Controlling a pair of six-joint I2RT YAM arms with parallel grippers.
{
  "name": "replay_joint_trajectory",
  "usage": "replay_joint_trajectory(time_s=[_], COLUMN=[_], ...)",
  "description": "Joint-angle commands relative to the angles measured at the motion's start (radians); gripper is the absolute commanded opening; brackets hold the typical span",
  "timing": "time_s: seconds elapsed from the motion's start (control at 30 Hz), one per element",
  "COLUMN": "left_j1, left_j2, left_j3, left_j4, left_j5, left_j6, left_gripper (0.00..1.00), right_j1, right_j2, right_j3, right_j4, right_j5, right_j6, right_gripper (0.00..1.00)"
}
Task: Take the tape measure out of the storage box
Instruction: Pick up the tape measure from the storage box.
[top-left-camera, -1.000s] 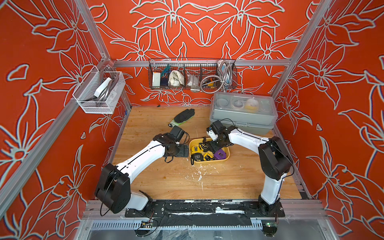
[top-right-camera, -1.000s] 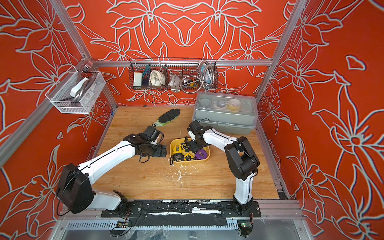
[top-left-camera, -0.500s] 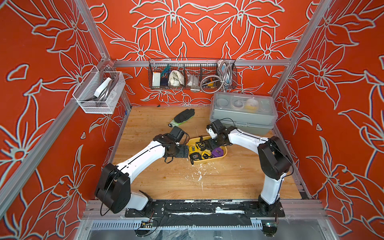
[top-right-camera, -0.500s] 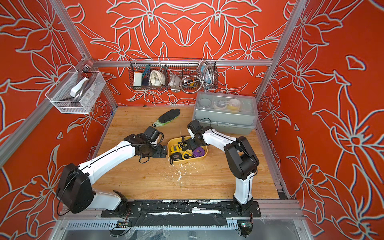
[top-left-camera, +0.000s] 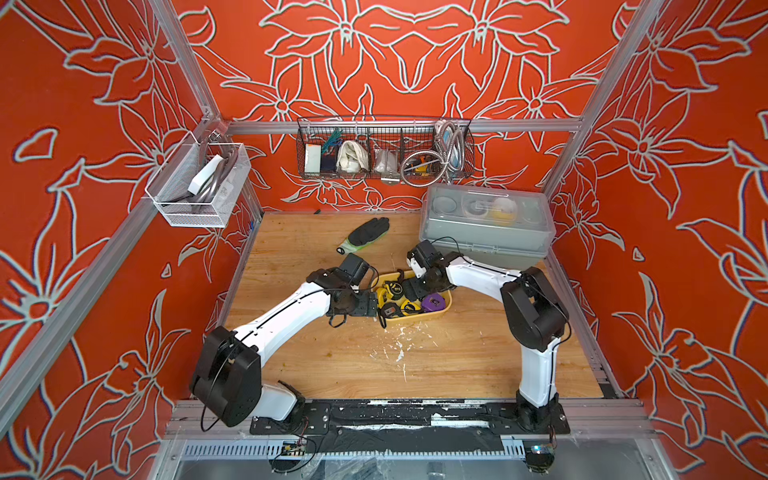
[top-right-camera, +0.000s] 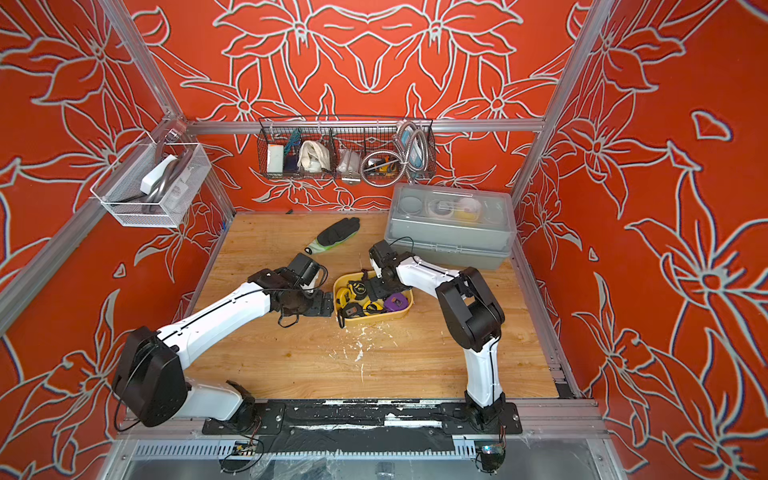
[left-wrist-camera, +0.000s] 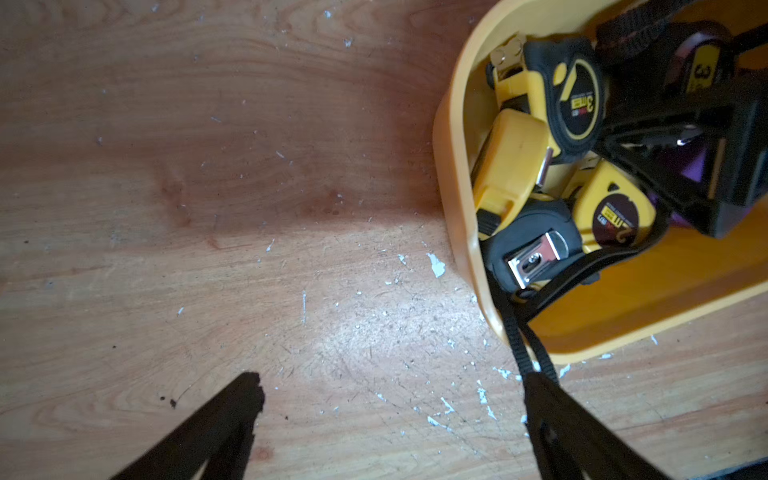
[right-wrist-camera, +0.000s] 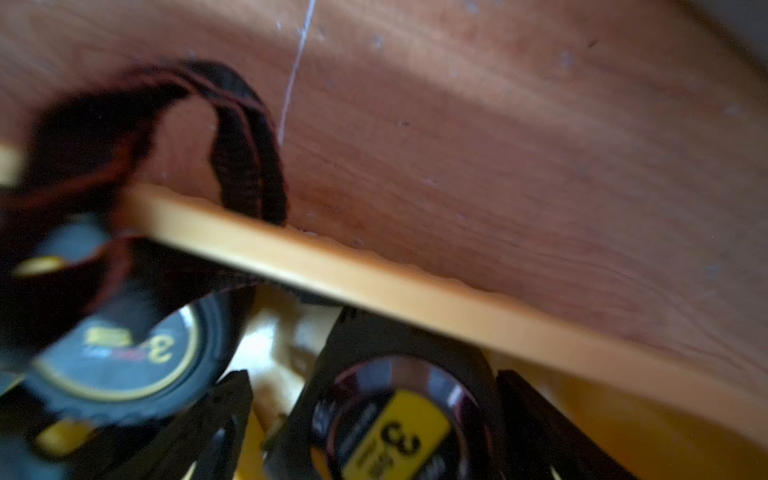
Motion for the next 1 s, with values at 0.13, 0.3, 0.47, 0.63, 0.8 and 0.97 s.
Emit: replay_joint_trajectory(time_s=[0.13,0.3,0.47,0.63,0.8,0.97], left_j1=[-0.007,-0.008,-0.008,-0.016,-0.036,-0.078], left_j2=[-0.026,-0.024,-0.027,-0.024,0.011,0.102], left_j3=[-0.016,-0.013,-0.002,0.048,0.127,0.226], left_j4=[-0.007,-0.004,-0.011,-0.039,-0.063,-0.083], left_j5=[-0.009,-0.006,-0.015,-0.044,-0.064,-0.067], left_j6=[0.008,0.009,0.019,0.051,0.086,0.108], left_gripper=[1.0,1.0,1.0,1.0,1.0,1.0], right_j1=[0.013,0.018,0.025,0.032,0.03,-0.016], right_j2=[0.06,0.022,-0.014,-0.117,-0.268,-0.351], right_j3=[0.002,-0.017,-0.029,-0.04,-0.021,0.035], right_j4=[-0.053,-0.026,-0.007,-0.012,-0.043,-0.127], right_j5=[0.079,0.099,0.1,0.109,0.161,0.172], right_j6=[0.022,0.016,-0.004,-0.01,-0.036,-0.045], right_gripper=[0.87,0.74,0.58,0.49,0.45,0.46])
